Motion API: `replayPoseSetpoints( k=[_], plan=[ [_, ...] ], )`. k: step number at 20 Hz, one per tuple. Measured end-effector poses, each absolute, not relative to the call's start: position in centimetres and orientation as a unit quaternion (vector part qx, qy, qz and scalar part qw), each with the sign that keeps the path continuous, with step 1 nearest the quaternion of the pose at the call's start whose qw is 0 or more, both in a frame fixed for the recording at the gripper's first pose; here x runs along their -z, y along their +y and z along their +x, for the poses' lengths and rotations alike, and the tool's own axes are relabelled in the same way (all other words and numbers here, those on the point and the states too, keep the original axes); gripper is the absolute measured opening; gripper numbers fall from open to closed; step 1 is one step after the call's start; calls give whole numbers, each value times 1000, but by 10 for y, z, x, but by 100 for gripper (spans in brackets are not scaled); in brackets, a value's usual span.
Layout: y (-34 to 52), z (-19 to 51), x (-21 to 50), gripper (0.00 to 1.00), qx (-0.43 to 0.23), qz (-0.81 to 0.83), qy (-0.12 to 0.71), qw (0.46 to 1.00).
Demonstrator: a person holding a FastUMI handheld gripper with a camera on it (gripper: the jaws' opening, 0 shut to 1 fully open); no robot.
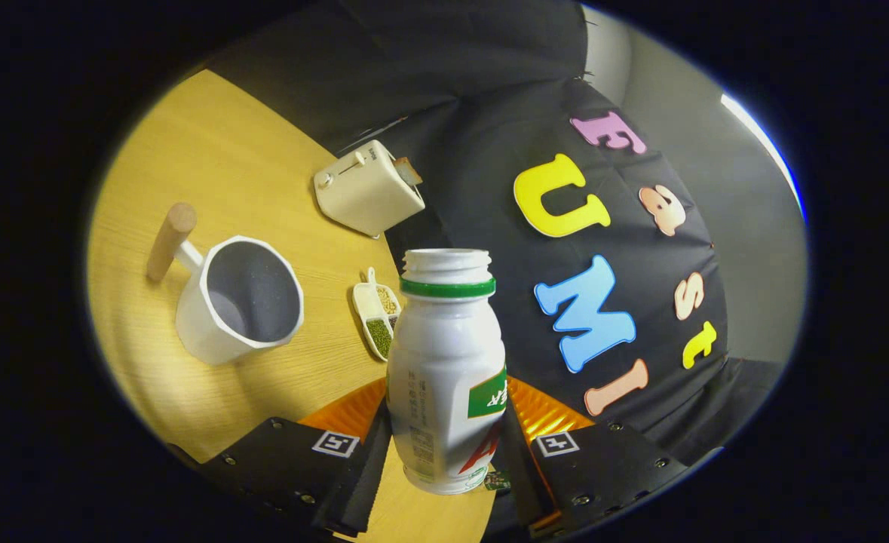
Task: Take the bottle from table, then pour the juice into the cup, finally place the bottle on the coaster
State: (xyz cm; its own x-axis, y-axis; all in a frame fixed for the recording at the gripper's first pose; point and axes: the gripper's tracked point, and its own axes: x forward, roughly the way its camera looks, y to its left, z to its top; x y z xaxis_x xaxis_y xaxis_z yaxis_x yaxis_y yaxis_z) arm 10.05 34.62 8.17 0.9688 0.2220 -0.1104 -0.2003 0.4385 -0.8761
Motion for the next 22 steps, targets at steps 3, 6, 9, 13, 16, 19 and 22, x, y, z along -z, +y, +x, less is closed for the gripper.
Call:
replayPoseSetpoints(
  k=[3, 6, 9, 13, 16, 19, 22],
  plan=[
    [340, 109, -82, 70, -125, -435, 1, 892],
    [337, 114, -81, 70, -132, -357, 11, 925],
    [330, 118, -77, 70, -133, -316, 19, 939],
    [325, 122, -72, 70, -143, -243, 28, 959],
    [320, 135, -65, 70, -145, -193, 31, 970],
    [313, 150, -53, 70, -138, -149, 48, 978],
    [311, 162, -41, 70, -137, -114, 63, 982]
  ],
)
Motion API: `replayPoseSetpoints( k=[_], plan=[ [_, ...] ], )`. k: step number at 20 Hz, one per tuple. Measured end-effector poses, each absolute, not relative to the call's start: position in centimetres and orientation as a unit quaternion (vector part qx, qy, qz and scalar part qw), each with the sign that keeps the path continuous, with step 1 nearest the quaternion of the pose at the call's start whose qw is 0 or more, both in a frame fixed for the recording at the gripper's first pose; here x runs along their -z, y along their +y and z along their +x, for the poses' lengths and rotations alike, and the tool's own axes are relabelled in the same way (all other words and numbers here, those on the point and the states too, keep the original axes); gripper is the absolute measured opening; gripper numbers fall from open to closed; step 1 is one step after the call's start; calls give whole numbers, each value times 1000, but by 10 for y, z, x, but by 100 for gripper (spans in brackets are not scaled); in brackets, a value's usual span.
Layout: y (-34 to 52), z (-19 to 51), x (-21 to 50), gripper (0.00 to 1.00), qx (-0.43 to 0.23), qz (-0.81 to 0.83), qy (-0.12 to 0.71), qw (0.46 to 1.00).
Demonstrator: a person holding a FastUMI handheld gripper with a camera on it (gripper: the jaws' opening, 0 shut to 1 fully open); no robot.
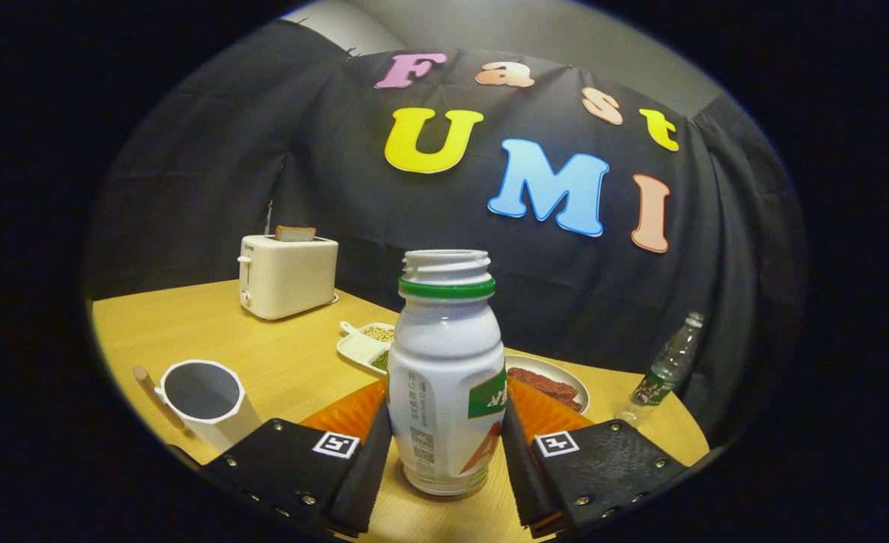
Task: Take the bottle from table, then pour the juice into the cup, finally place the bottle on the coaster
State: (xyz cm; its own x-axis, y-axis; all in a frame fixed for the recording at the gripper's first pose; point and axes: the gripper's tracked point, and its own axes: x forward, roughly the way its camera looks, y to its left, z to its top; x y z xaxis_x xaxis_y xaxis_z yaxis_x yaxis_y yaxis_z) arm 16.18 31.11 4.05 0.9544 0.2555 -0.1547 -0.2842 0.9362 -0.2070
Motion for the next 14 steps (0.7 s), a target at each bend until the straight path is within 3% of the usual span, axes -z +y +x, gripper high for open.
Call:
replayPoseSetpoints(
  k=[14],
  plan=[
    [298, 179, -15, 70, -131, -52, 86, 986]
  ],
)
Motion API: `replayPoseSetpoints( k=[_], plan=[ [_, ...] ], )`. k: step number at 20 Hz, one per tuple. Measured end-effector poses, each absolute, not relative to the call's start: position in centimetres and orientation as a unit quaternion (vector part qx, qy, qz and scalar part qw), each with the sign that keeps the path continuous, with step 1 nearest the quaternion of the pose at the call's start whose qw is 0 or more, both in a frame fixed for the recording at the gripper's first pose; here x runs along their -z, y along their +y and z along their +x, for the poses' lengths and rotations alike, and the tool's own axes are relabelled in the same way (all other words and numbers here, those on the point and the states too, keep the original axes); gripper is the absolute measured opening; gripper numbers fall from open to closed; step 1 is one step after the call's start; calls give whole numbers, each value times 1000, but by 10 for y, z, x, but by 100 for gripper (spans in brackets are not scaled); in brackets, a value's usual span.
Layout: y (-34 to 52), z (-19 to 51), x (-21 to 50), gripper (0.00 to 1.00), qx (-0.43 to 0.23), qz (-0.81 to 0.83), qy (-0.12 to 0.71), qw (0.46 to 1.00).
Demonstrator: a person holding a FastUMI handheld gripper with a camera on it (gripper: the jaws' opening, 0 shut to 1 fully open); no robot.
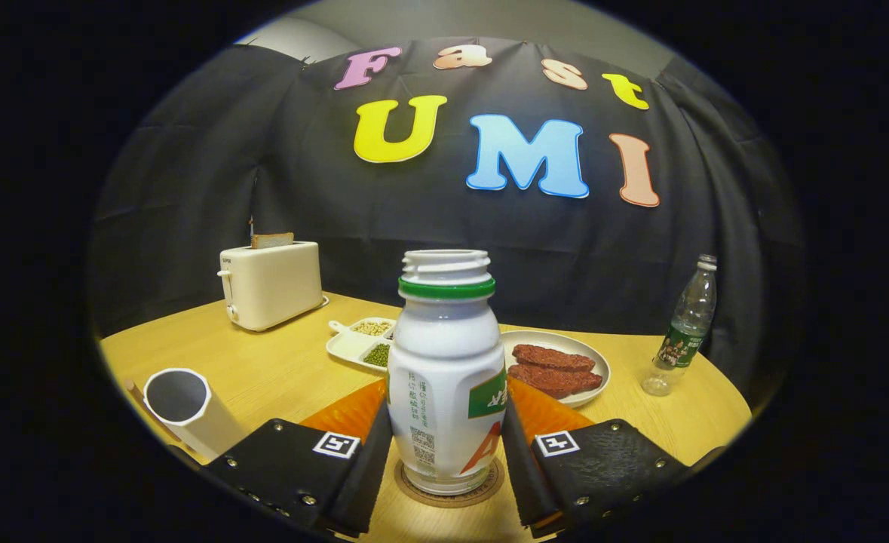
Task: Take the bottle from table, then pour the juice into the cup, finally place the bottle on the coaster
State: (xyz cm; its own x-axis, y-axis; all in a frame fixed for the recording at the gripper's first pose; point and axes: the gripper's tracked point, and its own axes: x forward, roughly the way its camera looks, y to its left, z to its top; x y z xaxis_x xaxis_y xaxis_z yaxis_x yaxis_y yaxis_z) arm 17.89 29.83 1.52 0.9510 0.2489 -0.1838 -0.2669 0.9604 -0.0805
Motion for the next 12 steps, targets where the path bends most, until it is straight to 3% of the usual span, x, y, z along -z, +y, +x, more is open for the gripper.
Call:
replayPoseSetpoints(
  k=[12],
  plan=[
    [291, 176, -15, 74, -132, -38, 69, 988]
  ],
)
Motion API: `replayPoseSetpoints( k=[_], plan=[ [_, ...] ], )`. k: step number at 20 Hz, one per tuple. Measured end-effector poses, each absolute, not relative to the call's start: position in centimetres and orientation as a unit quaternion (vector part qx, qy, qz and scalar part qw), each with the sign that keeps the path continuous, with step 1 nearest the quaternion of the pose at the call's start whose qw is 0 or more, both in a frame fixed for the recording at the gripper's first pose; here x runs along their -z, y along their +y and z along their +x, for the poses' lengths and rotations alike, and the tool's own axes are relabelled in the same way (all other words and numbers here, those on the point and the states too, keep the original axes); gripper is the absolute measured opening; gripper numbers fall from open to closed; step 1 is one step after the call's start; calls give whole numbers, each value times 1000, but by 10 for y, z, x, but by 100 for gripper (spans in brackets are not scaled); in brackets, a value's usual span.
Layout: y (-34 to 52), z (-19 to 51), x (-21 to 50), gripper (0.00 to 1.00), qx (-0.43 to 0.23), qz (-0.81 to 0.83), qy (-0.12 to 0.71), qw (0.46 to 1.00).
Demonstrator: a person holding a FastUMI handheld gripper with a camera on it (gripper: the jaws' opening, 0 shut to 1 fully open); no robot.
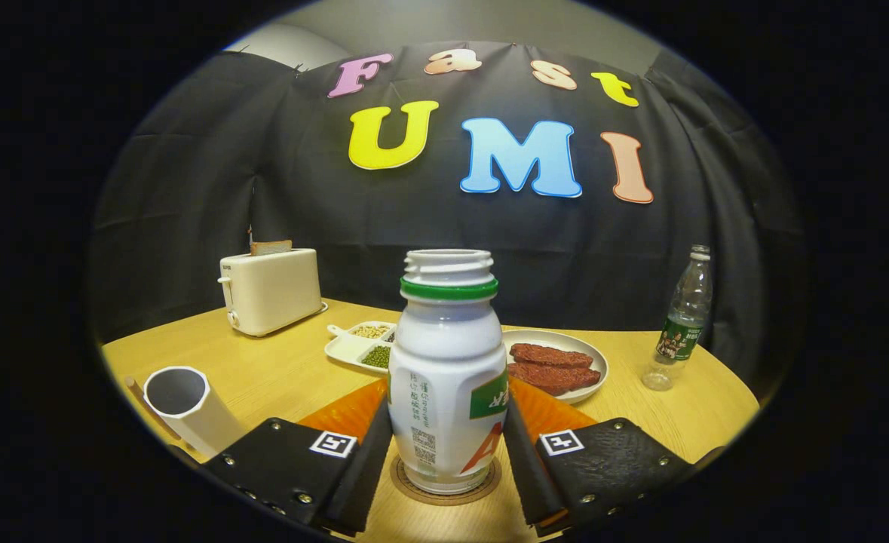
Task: Take the bottle from table, then pour the juice into the cup, finally place the bottle on the coaster
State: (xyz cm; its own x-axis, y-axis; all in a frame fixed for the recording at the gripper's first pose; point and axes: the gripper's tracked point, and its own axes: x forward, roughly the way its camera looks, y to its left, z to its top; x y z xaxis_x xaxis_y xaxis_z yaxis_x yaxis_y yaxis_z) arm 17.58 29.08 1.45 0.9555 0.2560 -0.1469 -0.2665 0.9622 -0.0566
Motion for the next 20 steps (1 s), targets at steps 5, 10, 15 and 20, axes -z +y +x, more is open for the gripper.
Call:
replayPoseSetpoints(
  k=[5, 10, 15, 20],
  plan=[
    [285, 166, -38, 96, -116, -45, 47, 991],
    [277, 136, -82, 96, -97, -34, 21, 994],
    [261, 94, -126, 96, -86, -29, 4, 996],
    [231, 47, -162, 96, -74, -28, -30, 996]
  ],
)
